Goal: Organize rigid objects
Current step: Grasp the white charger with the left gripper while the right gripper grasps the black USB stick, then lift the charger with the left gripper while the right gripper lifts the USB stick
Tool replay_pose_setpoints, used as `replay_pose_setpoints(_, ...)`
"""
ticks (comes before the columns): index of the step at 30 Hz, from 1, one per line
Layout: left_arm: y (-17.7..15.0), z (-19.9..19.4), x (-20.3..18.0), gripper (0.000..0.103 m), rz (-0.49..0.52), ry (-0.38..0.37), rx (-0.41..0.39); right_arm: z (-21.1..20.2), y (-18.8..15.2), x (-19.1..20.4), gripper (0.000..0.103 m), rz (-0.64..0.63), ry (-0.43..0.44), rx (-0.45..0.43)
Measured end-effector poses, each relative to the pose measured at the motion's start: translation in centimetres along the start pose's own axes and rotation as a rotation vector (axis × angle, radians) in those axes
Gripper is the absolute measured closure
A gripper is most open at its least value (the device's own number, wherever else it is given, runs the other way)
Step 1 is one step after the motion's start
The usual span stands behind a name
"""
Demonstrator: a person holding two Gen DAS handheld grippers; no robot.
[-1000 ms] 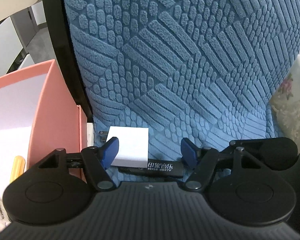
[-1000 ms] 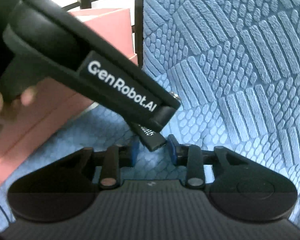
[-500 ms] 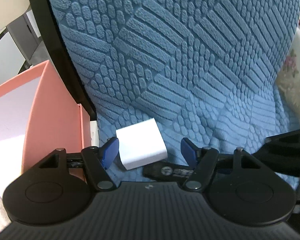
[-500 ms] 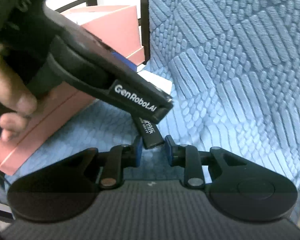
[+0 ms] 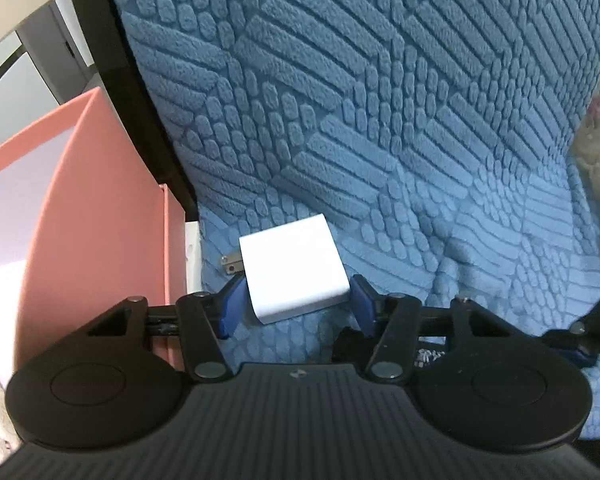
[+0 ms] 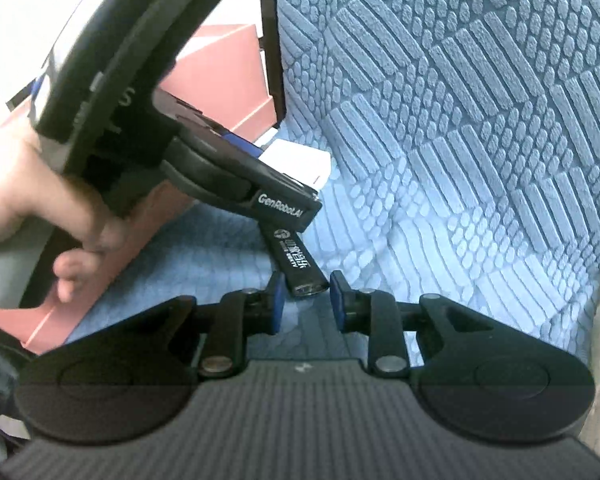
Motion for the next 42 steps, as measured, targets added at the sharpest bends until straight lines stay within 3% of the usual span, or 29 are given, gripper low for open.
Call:
replay_pose_setpoints(5,-0.2,-0.3,0.2,0.042,-0.019,-0.012,-0.011,0.4,-0.6,0.8,0.075,0.033,-0.008,0.039)
replay_pose_setpoints(22,-3.1,-5.2,-0.7,0.044,-0.056,-0.095,-0.048,-1.7,-4.6,0.6,0.076,0.321,-0.211,0.114)
replay_pose_setpoints(42,-11.0,-12.0,-4.3,0.045,-0.093,-0.223,-0.024,-6.7,-9.5,4.0,0.076,0.496,-0.340,-0.009)
Point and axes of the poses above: each gripper's, at about its wrist camera, not at the fingertips, and z roughly the way its jaws point, x to its left, y to its top, the point moved 8 cm from there along z, roughly the way its jaws point, and after that the axes turned 4 degrees about z, right-handed, at the moved point
